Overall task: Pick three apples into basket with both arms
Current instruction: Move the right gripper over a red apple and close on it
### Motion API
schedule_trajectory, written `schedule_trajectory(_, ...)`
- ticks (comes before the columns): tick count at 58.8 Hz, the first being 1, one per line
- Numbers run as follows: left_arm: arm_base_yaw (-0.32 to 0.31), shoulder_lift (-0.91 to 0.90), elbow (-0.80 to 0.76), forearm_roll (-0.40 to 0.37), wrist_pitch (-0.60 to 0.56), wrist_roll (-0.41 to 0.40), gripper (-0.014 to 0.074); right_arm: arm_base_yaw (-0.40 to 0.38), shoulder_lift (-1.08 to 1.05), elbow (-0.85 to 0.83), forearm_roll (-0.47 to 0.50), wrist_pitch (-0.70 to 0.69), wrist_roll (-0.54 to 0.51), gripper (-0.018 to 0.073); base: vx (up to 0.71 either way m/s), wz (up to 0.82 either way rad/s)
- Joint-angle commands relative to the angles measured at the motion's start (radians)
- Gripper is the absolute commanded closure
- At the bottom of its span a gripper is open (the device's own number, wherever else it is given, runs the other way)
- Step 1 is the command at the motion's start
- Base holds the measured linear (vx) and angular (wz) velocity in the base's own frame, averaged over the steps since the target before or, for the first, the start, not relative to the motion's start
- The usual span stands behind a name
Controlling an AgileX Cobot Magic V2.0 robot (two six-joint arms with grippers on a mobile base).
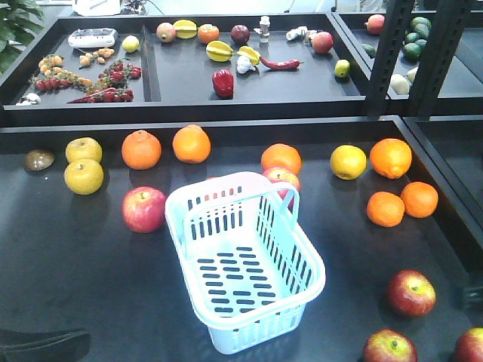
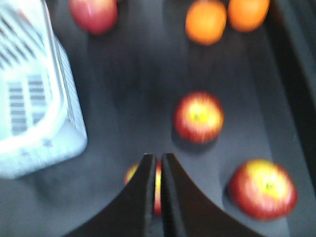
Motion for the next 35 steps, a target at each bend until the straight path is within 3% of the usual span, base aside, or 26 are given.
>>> schedule_trajectory(1, -0.004, 0.002, -0.023, -0.031, -0.047, 0.001, 0.0603, -0.006, 0.088, -0.034, 0.037, 0.0, -0.091, 0.0434, 0.0, 0.0)
schedule_trajectory(9, -0.004, 0.002, -0.023, -0.031, -0.049, 0.001, 0.0603, -0.006, 0.219, -0.034, 0.1, 0.04, -0.196, 0.0157, 0.0, 0.0)
schedule_trajectory(18, -0.004, 0.002, -0.023, -0.031, -0.049, 0.001, 0.0603, -0.006, 0.346, -0.034, 0.103, 0.046, -0.197, -0.0104, 0.0, 0.0)
schedule_trajectory(23, -0.004, 0.002, -0.023, -0.031, -0.049, 0.001, 0.0603, -0.006, 0.414, -0.034, 0.106, 0.038, -0.173, -0.0148, 0.0, 0.0)
schedule_trajectory(35, -0.004, 0.002, -0.023, -0.031, -0.051, 0.001, 0.0603, 0.001, 0.554, -0.034, 0.11, 0.015, -0.171, -0.0104, 0.0, 0.0)
